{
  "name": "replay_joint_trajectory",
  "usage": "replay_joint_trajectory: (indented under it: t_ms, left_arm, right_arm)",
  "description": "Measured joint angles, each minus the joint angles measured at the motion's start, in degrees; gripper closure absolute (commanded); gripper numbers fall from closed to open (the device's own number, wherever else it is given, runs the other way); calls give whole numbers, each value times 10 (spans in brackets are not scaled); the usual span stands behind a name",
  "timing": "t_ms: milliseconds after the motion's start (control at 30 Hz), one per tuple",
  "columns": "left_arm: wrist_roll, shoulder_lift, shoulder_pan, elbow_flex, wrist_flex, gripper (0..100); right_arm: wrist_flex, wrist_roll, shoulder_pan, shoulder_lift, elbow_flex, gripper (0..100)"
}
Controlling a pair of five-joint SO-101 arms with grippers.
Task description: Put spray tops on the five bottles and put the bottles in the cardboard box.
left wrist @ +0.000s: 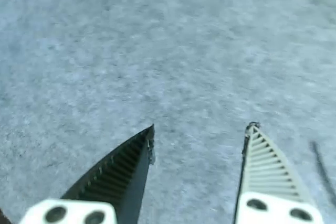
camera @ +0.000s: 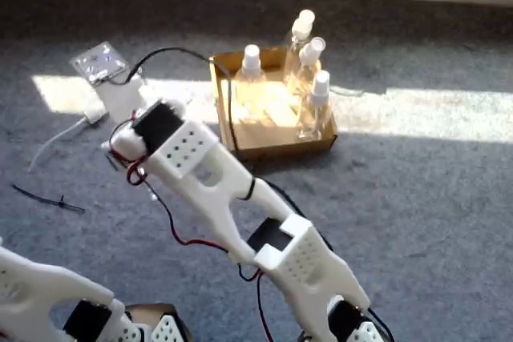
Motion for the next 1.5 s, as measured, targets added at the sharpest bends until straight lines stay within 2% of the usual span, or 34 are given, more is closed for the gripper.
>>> replay_joint_trajectory:
  t_ms: [133,233,300,400,500,600,800,933,1067,1267,1500]
  left_arm:
    - [-20,-11,110,-62,108,740]
    - [-25,-11,196,-102,171,741]
    - [-25,-11,249,-115,186,742]
    - [-25,-11,318,-120,188,744]
    - [-25,-6,378,-122,145,744]
    - [-47,26,421,-127,92,745]
    - [-236,98,454,-127,41,745]
    - [-315,122,464,-127,28,745]
    - [-323,147,470,-127,4,745]
    - [-323,217,469,-138,-23,745]
    - [-319,297,448,-246,-20,745]
  right_arm:
    - [47,62,68,-76,-67,994]
    - [51,84,124,-159,9,994]
    - [51,106,164,-222,101,994]
    - [51,161,223,-335,275,994]
    - [37,211,307,-466,449,994]
    - [-23,267,412,-595,620,994]
    - [-175,383,563,-731,971,994]
    - [-261,399,600,-747,1127,994]
    - [-306,401,600,-749,1179,994]
    - [-352,401,604,-752,1183,994]
    - [-367,401,607,-753,1220,994]
